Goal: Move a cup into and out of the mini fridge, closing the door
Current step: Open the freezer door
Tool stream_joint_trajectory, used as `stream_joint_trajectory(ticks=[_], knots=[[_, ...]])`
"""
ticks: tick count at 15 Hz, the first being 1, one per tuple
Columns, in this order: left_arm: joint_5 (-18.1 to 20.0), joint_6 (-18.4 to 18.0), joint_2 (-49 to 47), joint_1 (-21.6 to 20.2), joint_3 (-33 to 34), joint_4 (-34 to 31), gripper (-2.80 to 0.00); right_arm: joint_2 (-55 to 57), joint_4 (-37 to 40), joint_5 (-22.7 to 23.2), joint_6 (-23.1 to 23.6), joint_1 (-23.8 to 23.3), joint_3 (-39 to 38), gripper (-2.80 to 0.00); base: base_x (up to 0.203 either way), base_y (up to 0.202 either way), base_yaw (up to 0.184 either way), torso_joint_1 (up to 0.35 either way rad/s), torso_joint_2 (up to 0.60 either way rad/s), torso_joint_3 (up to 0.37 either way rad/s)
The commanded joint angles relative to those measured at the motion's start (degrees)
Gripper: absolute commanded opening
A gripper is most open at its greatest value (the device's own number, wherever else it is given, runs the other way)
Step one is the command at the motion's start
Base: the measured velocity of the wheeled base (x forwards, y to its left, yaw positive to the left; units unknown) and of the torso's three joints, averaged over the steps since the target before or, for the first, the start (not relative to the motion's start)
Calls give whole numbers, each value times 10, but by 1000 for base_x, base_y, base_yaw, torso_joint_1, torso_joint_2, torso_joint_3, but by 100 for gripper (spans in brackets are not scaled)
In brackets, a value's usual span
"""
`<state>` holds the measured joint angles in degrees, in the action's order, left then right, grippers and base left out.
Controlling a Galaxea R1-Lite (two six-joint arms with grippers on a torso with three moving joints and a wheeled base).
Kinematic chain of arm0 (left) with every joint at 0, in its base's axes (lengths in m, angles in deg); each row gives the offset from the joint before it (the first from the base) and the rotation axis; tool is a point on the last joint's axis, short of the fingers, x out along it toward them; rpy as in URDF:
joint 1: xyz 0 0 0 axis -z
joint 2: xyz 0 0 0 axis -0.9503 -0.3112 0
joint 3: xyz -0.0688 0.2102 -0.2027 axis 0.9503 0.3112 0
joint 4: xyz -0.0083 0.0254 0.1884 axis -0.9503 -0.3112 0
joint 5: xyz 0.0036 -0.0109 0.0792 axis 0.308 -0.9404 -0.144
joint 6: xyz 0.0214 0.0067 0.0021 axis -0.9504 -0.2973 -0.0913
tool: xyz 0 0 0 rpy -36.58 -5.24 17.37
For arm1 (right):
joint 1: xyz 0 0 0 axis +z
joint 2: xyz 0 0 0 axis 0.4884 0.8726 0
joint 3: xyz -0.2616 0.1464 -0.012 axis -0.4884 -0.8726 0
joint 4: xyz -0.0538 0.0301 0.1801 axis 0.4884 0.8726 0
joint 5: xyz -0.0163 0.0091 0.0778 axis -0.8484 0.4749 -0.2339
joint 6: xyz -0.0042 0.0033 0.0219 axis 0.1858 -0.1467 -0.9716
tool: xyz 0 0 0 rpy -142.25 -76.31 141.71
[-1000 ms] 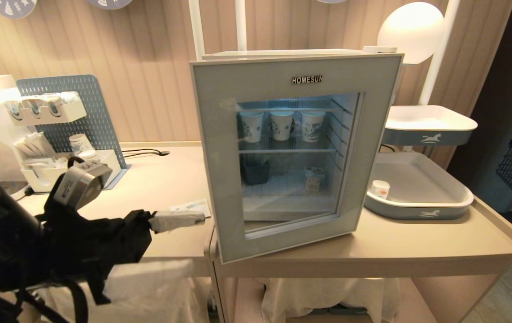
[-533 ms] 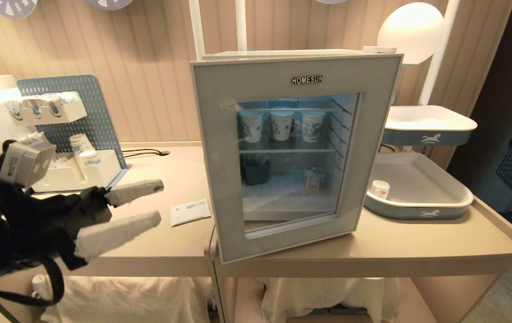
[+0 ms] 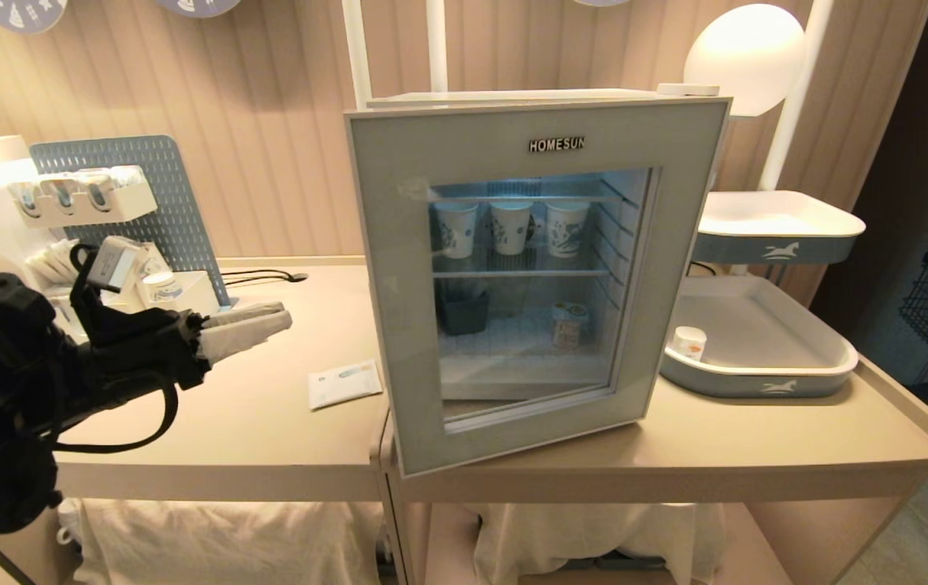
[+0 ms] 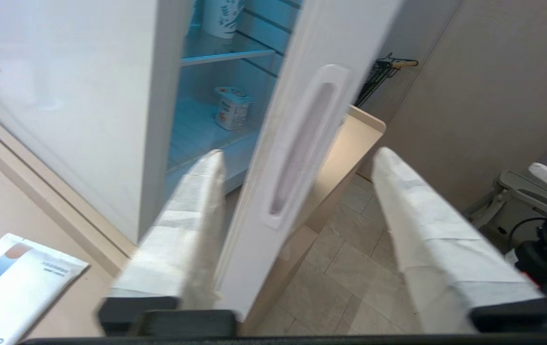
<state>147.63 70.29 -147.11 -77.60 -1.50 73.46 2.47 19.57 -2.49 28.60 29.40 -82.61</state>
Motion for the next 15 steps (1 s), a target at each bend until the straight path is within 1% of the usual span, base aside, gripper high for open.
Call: stream_joint_trajectory(ticks=[1, 4, 5, 6, 7, 8, 9, 15], knots=[[4, 1, -61, 8, -28, 4, -280, 1, 0, 0, 0, 0, 0, -280, 0, 0, 0, 0, 0, 0], [1, -6, -99, 36, -39, 2, -280, 1, 0, 0, 0, 0, 0, -280, 0, 0, 0, 0, 0, 0], [-6, -28, -114, 47, -39, 3, -280, 1, 0, 0, 0, 0, 0, -280, 0, 0, 0, 0, 0, 0], [-30, -58, -133, 60, -39, 8, -280, 1, 0, 0, 0, 0, 0, -280, 0, 0, 0, 0, 0, 0], [-75, -85, -148, 75, -42, 13, -280, 1, 0, 0, 0, 0, 0, -280, 0, 0, 0, 0, 0, 0], [-120, -103, -161, 90, -48, 17, -280, 1, 0, 0, 0, 0, 0, -280, 0, 0, 0, 0, 0, 0], [-136, -109, -170, 107, -57, 19, -280, 1, 0, 0, 0, 0, 0, -280, 0, 0, 0, 0, 0, 0], [-150, -111, -194, 168, -92, 17, -280, 1, 0, 0, 0, 0, 0, -280, 0, 0, 0, 0, 0, 0]])
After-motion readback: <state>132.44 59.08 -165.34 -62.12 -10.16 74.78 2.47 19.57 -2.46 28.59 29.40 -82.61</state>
